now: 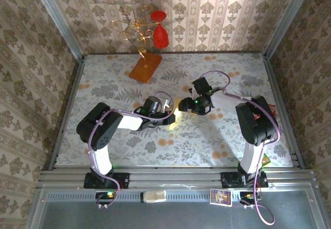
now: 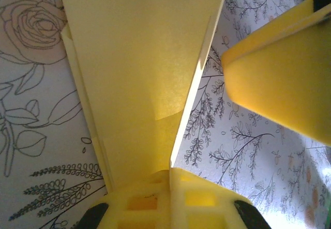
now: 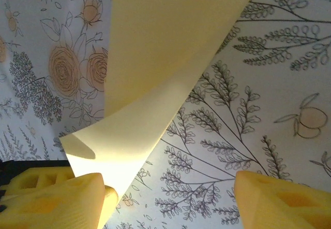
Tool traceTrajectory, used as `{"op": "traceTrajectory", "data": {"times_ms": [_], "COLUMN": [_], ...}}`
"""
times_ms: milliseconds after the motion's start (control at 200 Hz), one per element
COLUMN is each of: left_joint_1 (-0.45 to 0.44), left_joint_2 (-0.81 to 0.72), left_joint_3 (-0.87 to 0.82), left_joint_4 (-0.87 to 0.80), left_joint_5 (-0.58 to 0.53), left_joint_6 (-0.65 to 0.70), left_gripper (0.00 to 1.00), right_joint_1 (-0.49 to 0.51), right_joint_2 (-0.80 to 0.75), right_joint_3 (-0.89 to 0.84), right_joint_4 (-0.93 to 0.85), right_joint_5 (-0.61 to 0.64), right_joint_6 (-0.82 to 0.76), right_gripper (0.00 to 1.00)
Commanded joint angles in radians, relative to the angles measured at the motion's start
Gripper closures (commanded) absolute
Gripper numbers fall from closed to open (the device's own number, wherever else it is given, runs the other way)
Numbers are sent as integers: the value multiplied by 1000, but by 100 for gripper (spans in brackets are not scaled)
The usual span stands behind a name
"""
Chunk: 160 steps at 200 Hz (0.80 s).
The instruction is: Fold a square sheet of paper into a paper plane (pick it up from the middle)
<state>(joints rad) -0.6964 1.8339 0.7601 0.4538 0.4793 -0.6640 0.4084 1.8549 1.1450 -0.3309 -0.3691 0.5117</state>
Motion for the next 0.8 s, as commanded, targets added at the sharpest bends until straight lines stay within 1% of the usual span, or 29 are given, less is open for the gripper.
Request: {"op": "traceTrajectory", "data": {"times_ms": [0, 280, 390, 660, 795], "left_joint_1": [8, 11, 11, 16, 20], "left_joint_2": [13, 16, 18, 28, 37], "left_joint_3": [-7, -16, -27, -60, -67], "left_joint_4": [18, 25, 40, 107, 129], "left_joint_5": [18, 18, 13, 13, 21], "left_joint_6": [-22, -54, -67, -97, -109], "left_gripper": [98, 98, 98, 98, 98], "right_joint_1": [12, 18, 17, 19, 23], "right_joint_2": [34, 54, 54, 95, 118], "right_joint_3": [42, 58, 59, 90, 114], "right_joint_4": [-70, -69, -53, -67, -84], "right_joint_5": [27, 56, 39, 29, 47], "right_joint_6": [-53, -41, -36, -51, -56], "right_gripper": [31, 31, 31, 31, 30]}}
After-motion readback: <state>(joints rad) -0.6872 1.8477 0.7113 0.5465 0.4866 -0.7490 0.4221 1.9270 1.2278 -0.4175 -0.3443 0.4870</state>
